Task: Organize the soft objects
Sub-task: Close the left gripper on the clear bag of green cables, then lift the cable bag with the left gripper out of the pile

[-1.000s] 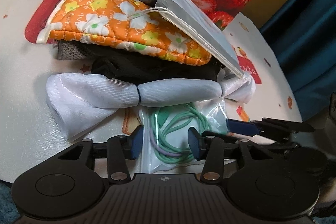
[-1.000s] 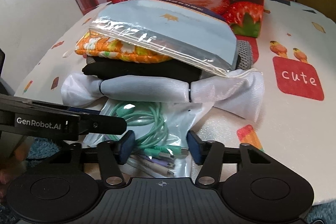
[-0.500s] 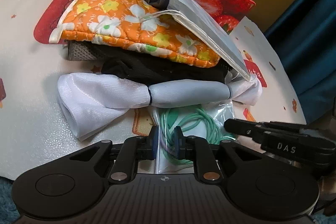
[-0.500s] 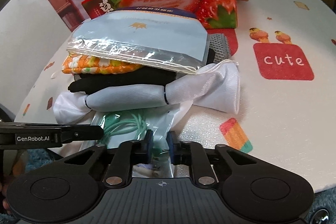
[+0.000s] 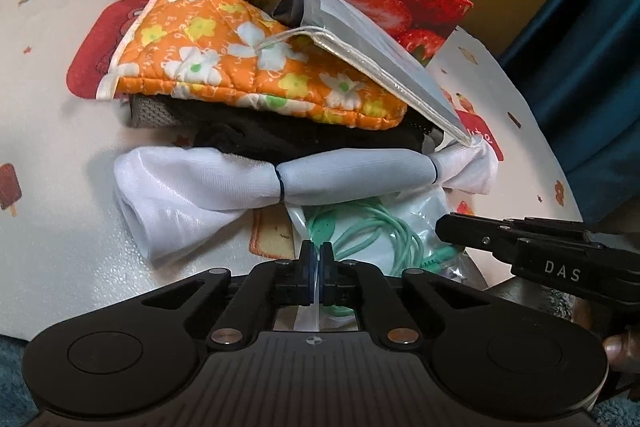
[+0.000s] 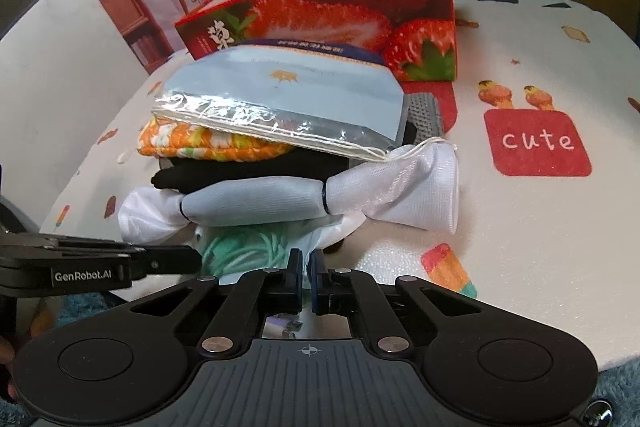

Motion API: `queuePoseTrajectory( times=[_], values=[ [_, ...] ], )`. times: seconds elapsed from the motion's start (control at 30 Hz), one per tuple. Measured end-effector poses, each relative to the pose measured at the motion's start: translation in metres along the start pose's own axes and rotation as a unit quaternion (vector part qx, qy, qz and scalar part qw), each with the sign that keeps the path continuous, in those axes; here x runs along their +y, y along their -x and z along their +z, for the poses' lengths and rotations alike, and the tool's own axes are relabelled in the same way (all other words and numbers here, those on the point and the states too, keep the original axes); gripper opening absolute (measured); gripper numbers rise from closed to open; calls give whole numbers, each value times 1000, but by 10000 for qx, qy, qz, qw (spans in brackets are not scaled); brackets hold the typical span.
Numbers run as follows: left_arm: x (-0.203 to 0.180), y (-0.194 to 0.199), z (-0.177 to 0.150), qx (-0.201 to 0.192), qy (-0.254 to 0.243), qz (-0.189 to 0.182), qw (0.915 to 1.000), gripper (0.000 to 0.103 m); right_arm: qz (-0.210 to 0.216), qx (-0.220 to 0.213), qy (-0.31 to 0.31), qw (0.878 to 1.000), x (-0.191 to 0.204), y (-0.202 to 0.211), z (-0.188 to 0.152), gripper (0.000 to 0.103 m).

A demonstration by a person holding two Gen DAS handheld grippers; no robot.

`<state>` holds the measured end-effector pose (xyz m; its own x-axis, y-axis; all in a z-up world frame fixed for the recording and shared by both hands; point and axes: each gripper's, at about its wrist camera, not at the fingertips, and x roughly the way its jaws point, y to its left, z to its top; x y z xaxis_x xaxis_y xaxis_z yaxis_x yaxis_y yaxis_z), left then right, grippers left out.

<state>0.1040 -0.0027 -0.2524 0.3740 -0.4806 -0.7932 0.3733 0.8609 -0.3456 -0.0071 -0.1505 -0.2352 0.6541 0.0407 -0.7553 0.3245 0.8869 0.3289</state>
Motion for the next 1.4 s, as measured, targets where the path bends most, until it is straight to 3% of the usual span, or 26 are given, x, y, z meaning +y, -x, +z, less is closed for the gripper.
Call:
queuePoseTrajectory(
  times=[0.47, 0.6, 0.7, 0.77, 0.97, 1.23, 1.3, 1.37, 1.4],
  values=[
    [1, 16, 0, -288, 116, 97, 9995, 1, -35, 45, 14, 10000, 0, 1, -1, 3],
    [3, 9, 1, -56, 167, 230, 9996, 1, 0, 7, 67, 10000, 2, 5, -1, 3],
    [3, 3, 2, 55, 102, 347, 9993, 4, -39, 94, 37, 9999, 0, 2, -1, 3],
    [2, -3, 4, 179, 55, 435, 9989, 18, -58, 126, -6, 9999, -1, -1, -2, 3],
    [0, -11, 11, 186, -271, 379, 9987, 19, -133, 294, -197, 9993, -10, -10, -6, 4],
    [23, -11, 10, 185, 244, -192, 9993, 13, -40, 370, -455, 9983, -21, -18, -9, 5],
    [33, -12, 11, 222, 573, -533, 9967, 13, -22, 358, -455, 9983, -21, -18, -9, 5],
    [45, -20, 9, 420, 1080, -1167, 9864, 29, 6, 347, -471, 9983, -22, -18, -9, 5],
    [49, -17, 8, 344, 1122, -1218, 9856, 30, 35, 344, -490, 9982, -23, -18, -9, 5]
  ],
)
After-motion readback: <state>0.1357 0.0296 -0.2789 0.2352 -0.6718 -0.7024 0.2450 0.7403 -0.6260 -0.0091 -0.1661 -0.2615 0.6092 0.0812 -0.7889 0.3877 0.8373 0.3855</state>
